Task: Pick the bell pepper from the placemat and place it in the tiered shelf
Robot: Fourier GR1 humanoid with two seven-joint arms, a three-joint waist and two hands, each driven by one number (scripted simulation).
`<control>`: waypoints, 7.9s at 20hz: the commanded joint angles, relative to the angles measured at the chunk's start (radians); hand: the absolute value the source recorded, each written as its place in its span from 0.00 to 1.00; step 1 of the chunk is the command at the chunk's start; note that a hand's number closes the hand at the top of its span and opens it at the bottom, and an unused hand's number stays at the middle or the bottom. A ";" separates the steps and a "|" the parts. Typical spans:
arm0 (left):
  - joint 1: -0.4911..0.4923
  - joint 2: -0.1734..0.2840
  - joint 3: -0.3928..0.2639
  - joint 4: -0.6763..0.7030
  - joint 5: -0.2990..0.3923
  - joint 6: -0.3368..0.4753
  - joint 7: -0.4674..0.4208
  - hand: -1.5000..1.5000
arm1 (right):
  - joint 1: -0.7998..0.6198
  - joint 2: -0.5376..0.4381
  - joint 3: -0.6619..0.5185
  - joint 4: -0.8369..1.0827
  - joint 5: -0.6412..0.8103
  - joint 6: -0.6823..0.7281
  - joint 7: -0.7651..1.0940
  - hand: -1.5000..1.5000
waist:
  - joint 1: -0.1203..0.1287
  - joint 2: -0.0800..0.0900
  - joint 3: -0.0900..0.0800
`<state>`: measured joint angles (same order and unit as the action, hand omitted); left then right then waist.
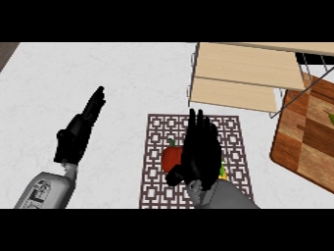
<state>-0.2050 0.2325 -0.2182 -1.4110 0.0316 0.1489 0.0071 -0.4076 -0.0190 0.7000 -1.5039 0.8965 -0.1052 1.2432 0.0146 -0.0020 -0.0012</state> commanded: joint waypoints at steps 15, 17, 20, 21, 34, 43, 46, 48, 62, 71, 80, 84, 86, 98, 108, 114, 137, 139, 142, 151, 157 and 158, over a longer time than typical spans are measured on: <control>0.016 -0.034 -0.001 -0.015 -0.037 0.017 0.013 0.50 | -0.005 0.018 0.037 0.142 -0.048 -0.148 0.185 0.00 | -0.004 0.002 0.001; 0.024 -0.024 0.003 -0.032 -0.025 -0.007 0.006 0.50 | -0.031 0.018 0.068 0.164 -0.064 -0.177 0.212 0.00 | 0.006 0.002 0.001; -0.020 0.019 0.050 -0.019 0.004 -0.048 0.027 0.50 | -0.027 0.018 0.066 0.147 -0.080 -0.177 0.220 0.00 | -0.002 0.002 0.001; 0.014 -0.024 0.014 -0.019 -0.028 -0.008 0.016 0.50 | -0.041 0.018 0.101 0.184 -0.110 -0.187 0.221 0.00 | 0.006 0.003 0.001; 0.024 -0.028 0.043 -0.037 -0.028 -0.034 0.018 0.50 | -0.045 0.018 0.155 0.235 -0.042 -0.173 0.166 1.00 | -0.005 0.001 0.001; -0.007 -0.063 0.028 0.015 -0.050 -0.042 -0.013 0.50 | -0.317 0.018 0.319 0.214 -0.256 -0.276 0.176 1.00 | 0.035 0.006 0.001; -0.012 -0.051 0.043 0.023 -0.038 -0.051 0.007 0.50 | -0.311 0.018 0.275 0.133 -0.195 -0.374 0.157 1.00 | 0.030 0.001 0.001; -0.013 -0.046 0.045 0.020 -0.037 -0.057 0.003 0.50 | -0.339 0.018 0.209 0.110 -0.176 -0.425 0.115 1.00 | 0.027 -0.001 0.001; 0.032 -0.043 0.065 0.020 -0.047 -0.034 -0.001 0.50 | -0.499 0.018 0.021 -0.033 0.158 -0.223 0.244 1.00 | -0.032 -0.023 -0.002; 0.030 -0.062 0.048 -0.013 -0.064 -0.016 0.024 0.50 | -0.614 0.018 -0.161 -0.070 0.346 -0.047 0.245 1.00 | -0.032 -0.023 -0.001; 0.032 -0.054 0.053 -0.010 -0.058 -0.044 0.004 0.50 | -0.746 0.018 -0.295 -0.044 0.421 0.091 0.245 1.00 | -0.017 -0.011 -0.001; -0.012 -0.043 0.076 -0.022 -0.051 -0.043 0.055 0.50 | -0.756 0.018 -0.351 -0.095 0.469 0.157 0.224 1.00 | -0.030 -0.012 0.001; 0.004 -0.048 0.084 0.043 -0.047 -0.061 -0.029 0.50 | -0.744 0.018 -0.352 -0.054 0.479 0.128 0.190 1.00 | -0.020 -0.002 0.000; 0.029 -0.079 0.061 0.013 -0.091 -0.043 -0.028 0.50 | -0.774 0.017 -0.501 0.095 0.598 0.106 -0.035 1.00 | -0.006 0.003 0.000; 0.030 -0.066 0.093 -0.029 -0.077 -0.082 -0.001 0.50 | -0.768 -0.071 -0.637 0.268 0.592 -0.029 -0.287 1.00 | -0.003 0.005 0.001; 0.042 -0.076 0.076 -0.062 -0.094 -0.067 0.026 0.50 | -0.684 -0.042 -0.707 0.169 0.525 -0.287 -0.309 1.00 | 0.002 0.004 0.002; -0.018 -0.058 0.174 0.012 -0.078 -0.123 0.026 0.50 | -0.512 -0.112 -0.834 0.144 0.555 -0.301 -0.255 0.00 | -0.019 0.000 0.001; 0.007 -0.085 0.143 -0.009 -0.106 -0.101 0.013 0.50 | -0.522 -0.102 -0.839 0.113 0.544 -0.299 -0.250 0.00 | -0.015 0.000 0.001; 0.079 -0.123 0.085 -0.065 -0.133 -0.086 0.004 0.50 | -0.492 -0.099 -0.864 0.084 0.463 -0.371 -0.307 0.00 | -0.011 0.000 0.002; 0.017 -0.083 0.145 -0.058 -0.107 -0.132 0.051 0.50 | -0.638 -0.118 -0.885 0.016 0.393 -0.273 -0.272 0.00 | -0.009 0.000 0.001; 0.036 -0.128 0.117 -0.010 -0.147 -0.088 0.007 0.50 | -0.642 -0.116 -0.968 -0.155 0.404 -0.377 -0.214 0.00 | -0.019 -0.002 0.001; 0.049 -0.107 0.132 -0.057 -0.118 -0.115 0.036 0.50 | -0.673 -0.149 -0.994 -0.192 0.398 -0.301 -0.184 0.00 | -0.019 -0.006 0.001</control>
<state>-0.1710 0.1162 -0.0918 -1.4373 -0.0990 0.0490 0.0244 -1.0405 -0.1376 -0.2413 -1.6062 1.2890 -0.4152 0.9762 -0.0017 -0.0032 -0.0001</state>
